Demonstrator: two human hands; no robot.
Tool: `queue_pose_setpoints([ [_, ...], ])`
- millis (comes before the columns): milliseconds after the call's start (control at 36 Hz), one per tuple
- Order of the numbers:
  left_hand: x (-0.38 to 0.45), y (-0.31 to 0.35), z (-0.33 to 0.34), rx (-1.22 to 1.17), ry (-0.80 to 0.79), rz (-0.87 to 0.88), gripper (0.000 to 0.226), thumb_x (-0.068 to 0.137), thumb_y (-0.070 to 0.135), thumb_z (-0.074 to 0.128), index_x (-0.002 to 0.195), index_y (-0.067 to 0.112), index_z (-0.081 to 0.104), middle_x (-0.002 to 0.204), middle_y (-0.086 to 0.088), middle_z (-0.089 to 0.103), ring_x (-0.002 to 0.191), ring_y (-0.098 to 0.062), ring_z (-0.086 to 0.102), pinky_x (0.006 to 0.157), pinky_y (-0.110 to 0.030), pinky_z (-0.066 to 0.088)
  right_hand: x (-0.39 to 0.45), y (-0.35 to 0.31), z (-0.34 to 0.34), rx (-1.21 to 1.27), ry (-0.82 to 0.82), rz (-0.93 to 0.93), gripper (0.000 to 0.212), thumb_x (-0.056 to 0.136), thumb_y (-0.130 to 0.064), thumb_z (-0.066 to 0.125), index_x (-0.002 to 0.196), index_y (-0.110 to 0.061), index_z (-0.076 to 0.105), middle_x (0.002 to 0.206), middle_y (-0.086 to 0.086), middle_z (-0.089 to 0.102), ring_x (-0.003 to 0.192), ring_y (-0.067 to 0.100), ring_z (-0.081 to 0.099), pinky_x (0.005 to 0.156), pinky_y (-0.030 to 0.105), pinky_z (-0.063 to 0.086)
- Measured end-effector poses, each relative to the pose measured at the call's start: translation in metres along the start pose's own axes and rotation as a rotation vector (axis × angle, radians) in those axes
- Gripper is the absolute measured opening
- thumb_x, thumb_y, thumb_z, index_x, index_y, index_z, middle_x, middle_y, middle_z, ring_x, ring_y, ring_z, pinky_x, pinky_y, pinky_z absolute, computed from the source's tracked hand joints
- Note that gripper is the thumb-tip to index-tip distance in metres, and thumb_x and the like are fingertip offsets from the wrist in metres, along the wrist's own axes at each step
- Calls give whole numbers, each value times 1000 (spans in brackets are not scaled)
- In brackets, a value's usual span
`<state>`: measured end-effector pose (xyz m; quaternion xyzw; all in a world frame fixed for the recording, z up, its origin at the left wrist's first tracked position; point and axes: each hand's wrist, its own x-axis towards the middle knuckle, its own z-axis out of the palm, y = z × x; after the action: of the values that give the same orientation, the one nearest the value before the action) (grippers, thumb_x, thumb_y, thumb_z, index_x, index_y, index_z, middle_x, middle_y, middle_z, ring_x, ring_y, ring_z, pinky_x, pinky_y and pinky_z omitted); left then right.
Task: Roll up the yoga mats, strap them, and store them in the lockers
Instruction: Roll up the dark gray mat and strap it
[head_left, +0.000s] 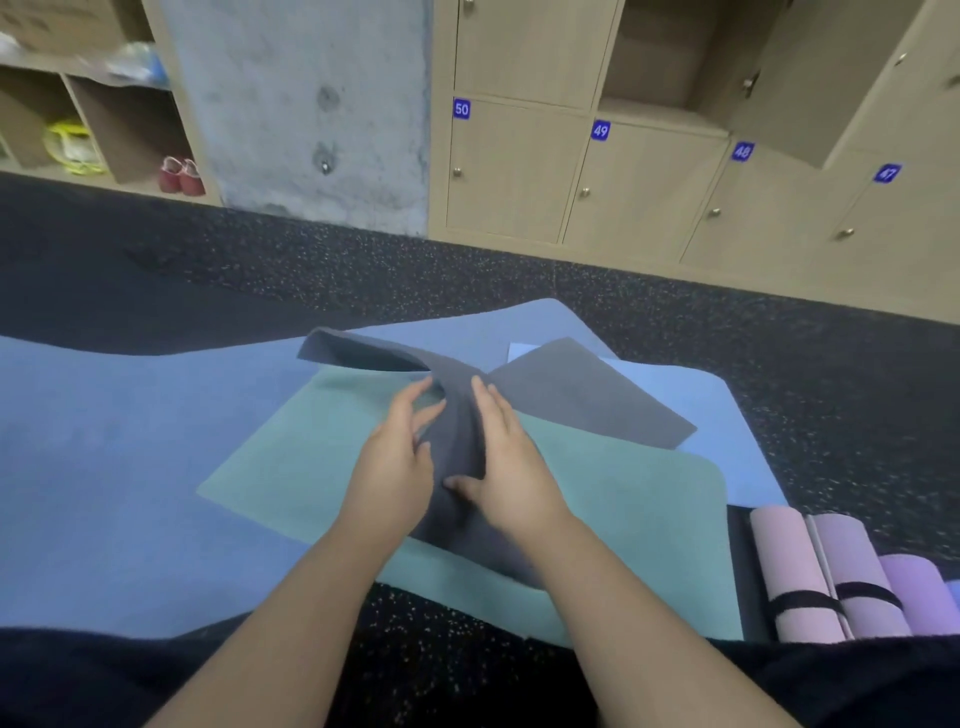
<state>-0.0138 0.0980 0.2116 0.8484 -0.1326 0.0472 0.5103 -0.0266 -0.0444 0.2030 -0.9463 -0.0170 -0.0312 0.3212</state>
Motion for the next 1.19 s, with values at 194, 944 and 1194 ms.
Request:
queue_pose_setpoints([
  [194,-5,11,-2,-10,-52,92,51,94,-4,45,121,38,37,115,30,57,108,3,51,86,-9,37,0,-10,-12,66,33,75,80,92,-20,65,154,-30,16,159,-17,21,141,7,30,104,20,29],
  [944,27,-50,29,117,56,-48,114,76,28,81,140,55,-10,161,-8,5,149,-22,8,115,-46,24,30,-21,9,435,321,118,35,97,-17,53,131,-23,54,112,-9,68,103,10,62,91,35,51],
  [1194,43,-72,14,571,207,-35,116,45,49,92,145,35,34,120,-13,50,109,-36,50,93,-55,38,38,6,26,967,287,222,37,99,-4,50,117,-36,51,114,-16,64,103,6,66,87,37,58],
])
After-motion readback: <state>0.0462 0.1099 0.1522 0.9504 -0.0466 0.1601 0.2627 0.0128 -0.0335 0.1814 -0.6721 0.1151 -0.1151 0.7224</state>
